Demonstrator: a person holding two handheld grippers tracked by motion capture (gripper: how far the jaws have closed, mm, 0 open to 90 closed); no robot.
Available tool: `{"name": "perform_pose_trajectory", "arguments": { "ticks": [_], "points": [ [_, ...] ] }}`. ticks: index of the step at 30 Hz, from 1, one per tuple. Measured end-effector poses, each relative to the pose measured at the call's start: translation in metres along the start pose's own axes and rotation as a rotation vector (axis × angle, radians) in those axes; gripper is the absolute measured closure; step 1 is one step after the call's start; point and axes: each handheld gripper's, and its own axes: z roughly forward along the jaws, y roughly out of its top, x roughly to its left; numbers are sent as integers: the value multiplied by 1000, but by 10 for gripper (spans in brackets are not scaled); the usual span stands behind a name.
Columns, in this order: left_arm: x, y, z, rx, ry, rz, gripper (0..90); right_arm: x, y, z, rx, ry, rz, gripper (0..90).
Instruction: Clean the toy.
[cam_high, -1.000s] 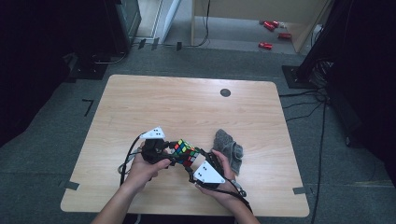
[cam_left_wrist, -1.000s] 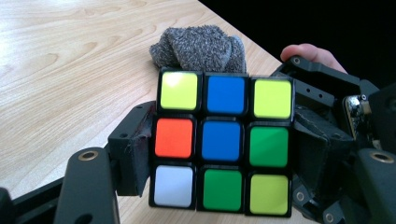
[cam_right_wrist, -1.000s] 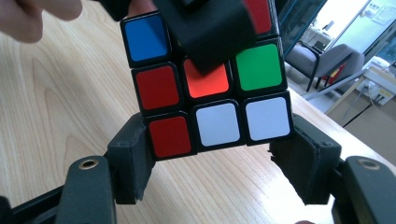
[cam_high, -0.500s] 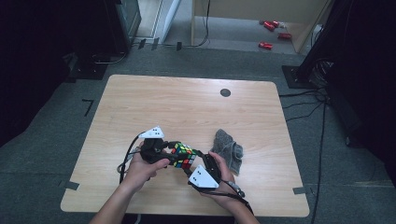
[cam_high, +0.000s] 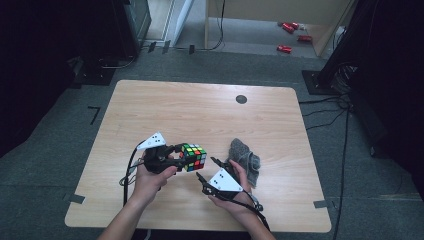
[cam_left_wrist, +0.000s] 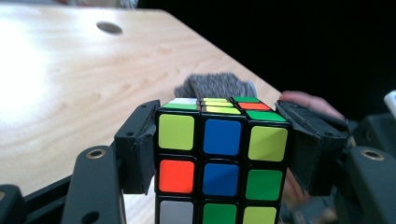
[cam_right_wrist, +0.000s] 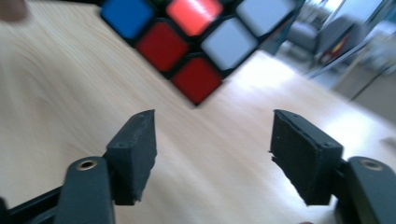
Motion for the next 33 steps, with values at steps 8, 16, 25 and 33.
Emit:
{"name": "perform_pose_trajectory", "arguments": {
  "ticks": [8, 16, 25, 33],
  "points": [
    [-14, -6, 5, -76, 19, 57, 353, 13, 19, 3, -10, 66, 336, 192],
    [-23, -12, 12, -84, 27, 83, 352, 6, 22, -1, -44, 75, 519, 214],
    [-27, -13, 15, -87, 13, 99, 352, 1, 18, -4, -59, 39, 538, 340],
    [-21, -11, 15, -51, -27, 77, 347, 2, 18, -4, -48, -21, 408, 343]
  ]
}}
